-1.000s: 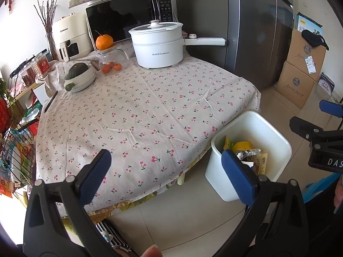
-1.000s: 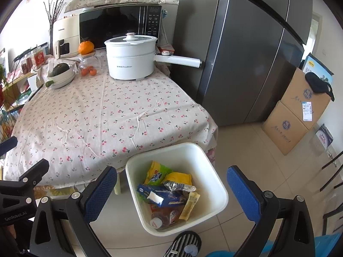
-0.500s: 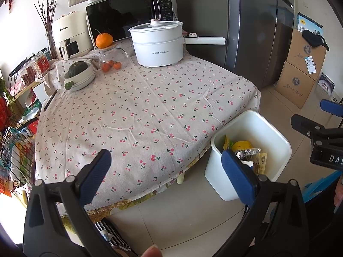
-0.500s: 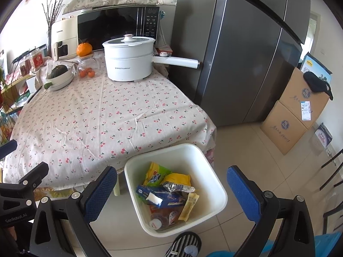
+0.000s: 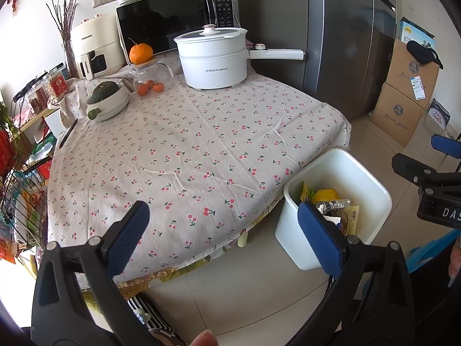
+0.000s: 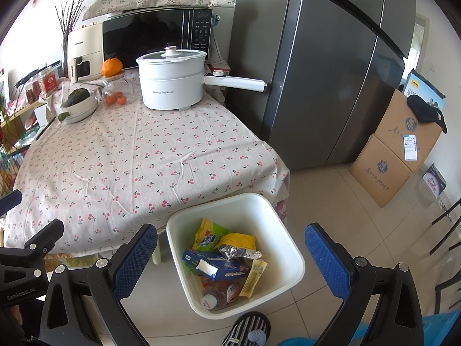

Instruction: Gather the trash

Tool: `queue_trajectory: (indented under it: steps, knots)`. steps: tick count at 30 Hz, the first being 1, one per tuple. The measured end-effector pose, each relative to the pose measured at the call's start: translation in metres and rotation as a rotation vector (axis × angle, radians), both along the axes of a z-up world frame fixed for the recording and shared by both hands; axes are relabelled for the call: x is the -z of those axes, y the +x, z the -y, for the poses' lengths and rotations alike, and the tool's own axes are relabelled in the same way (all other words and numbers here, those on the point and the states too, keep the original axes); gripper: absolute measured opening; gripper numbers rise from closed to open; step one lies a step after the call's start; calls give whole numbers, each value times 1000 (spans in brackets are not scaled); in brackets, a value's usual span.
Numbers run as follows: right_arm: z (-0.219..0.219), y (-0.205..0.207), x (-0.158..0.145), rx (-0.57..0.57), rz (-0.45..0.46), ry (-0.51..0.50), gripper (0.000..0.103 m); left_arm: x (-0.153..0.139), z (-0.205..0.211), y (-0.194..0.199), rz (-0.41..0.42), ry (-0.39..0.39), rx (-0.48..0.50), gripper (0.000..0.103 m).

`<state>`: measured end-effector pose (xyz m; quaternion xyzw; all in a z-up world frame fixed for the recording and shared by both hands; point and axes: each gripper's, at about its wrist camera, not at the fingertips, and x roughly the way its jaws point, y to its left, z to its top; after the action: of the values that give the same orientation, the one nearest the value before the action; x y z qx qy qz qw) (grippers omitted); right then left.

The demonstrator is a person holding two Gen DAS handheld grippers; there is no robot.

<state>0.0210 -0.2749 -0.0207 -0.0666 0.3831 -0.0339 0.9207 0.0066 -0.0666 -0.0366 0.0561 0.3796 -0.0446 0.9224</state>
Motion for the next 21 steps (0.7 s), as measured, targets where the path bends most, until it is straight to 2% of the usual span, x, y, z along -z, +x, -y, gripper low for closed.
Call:
queue_trajectory:
  steps: [21]
  knots:
    - [1, 1, 0, -3, 0, 0, 103, 1, -3, 0, -9, 3, -17, 102]
